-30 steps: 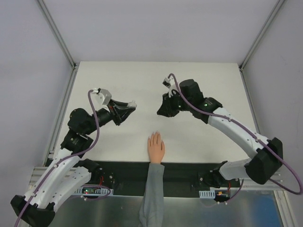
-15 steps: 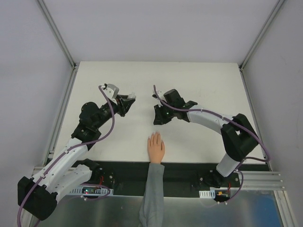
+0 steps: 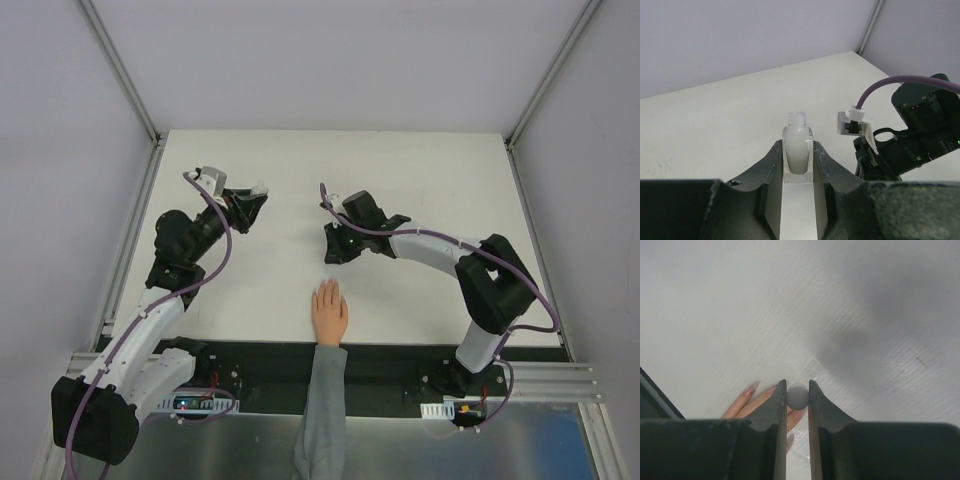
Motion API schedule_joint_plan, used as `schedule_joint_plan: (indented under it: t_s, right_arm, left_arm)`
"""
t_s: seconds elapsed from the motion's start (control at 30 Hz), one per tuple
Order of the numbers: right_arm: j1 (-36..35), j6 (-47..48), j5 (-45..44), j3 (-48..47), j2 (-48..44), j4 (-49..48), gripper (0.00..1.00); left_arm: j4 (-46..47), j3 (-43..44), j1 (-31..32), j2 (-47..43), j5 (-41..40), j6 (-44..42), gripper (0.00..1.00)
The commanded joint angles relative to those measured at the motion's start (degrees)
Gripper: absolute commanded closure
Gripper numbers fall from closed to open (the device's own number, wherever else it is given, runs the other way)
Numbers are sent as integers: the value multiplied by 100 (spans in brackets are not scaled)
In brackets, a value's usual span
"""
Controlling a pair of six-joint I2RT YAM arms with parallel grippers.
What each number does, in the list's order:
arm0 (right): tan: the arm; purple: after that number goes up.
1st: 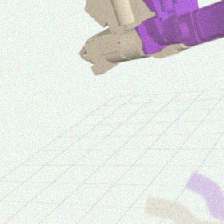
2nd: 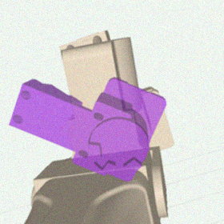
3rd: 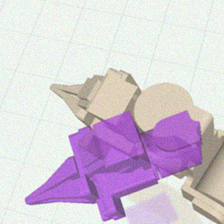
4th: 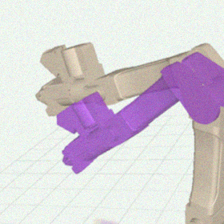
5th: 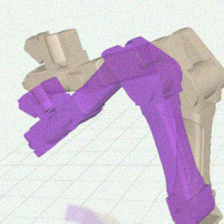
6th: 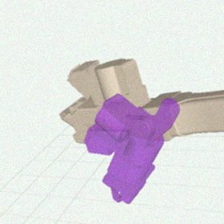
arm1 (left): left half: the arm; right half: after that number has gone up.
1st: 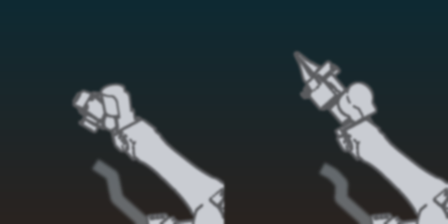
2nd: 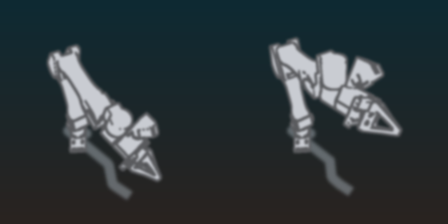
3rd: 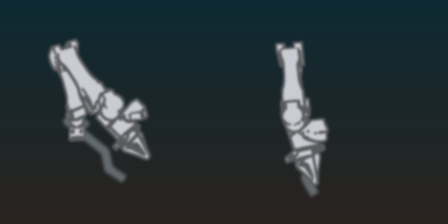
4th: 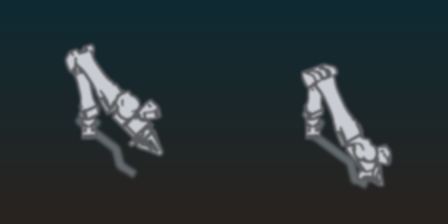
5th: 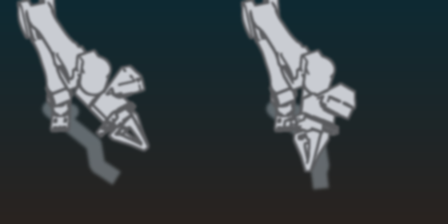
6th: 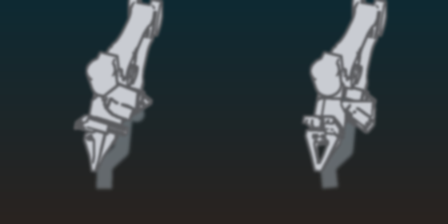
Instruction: Paint the nails
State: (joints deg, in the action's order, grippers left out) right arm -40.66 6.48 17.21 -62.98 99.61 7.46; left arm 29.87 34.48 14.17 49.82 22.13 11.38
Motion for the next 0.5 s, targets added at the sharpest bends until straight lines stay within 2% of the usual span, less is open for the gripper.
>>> schedule_joint_plan:
  t_s: [0.0,0.23,0.4,0.47]
  right_arm:
    - [-29,64,98,-39,-258,-70,100]
    - [-21,-77,274,303,-653,-114,100]
    - [-29,-260,265,286,-689,10,100]
    - [-29,-401,239,260,-671,-8,100]
  left_arm:
    - [476,-3,-2,-60,432,93,100]
    - [626,182,-2,10,959,497,100]
    - [353,270,6,19,1004,778,100]
    - [187,226,6,71,690,735,100]
